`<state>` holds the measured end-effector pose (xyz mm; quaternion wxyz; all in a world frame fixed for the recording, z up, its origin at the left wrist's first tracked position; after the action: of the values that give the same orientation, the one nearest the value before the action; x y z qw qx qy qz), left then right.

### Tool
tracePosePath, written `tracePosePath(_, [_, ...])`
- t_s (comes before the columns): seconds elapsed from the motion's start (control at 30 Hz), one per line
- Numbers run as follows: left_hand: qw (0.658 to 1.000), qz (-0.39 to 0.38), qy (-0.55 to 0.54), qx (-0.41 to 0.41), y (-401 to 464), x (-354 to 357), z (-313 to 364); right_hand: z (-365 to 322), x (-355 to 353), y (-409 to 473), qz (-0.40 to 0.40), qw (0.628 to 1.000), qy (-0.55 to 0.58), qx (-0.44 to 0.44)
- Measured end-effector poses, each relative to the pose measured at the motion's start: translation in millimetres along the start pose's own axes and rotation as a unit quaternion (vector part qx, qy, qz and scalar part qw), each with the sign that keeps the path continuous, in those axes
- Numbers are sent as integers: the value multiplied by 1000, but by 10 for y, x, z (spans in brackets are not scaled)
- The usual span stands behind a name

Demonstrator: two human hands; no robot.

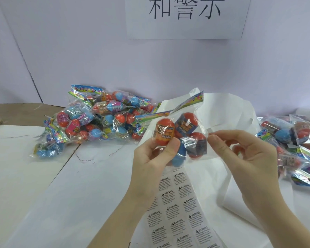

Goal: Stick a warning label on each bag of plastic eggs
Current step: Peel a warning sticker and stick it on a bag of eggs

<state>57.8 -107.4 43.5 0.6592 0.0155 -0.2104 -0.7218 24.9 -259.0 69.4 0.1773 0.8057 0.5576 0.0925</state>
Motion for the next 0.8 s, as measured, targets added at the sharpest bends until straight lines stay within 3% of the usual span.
tracePosePath(0.23, [1000,-21,3,8,7,-7,-10,32,-34,8,9,999,41,32])
tracePosePath(0.43, [1000,-25,-15,-5,7,-3,-3,6,34,-18,16,997,-77,-25])
tracePosePath(0.57, [999,-41,-25,-10,-1,10,2,57,32,3,-22,994,52,97])
tracePosePath(0.67, [998,-53,-26,-12,3,19,22,122,19,38,-114,966,115,200])
tracePosePath(0.73, [999,-50,-8,2,13,12,22,90,71,14,-185,951,124,213])
tracePosePath(0.8, [998,-56,29,22,13,18,28,60,108,-11,-193,950,133,209])
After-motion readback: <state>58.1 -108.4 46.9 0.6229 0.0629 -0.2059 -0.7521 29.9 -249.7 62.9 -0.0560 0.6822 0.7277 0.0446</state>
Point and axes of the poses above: each hand's wrist, its own y-axis towards the middle knuckle, its own x-axis out of the palm, z = x × y, the point moved 3 cm from there along y, towards the middle knuckle, and after that the axes turned 9 degrees about x, right-handed, at the moved point
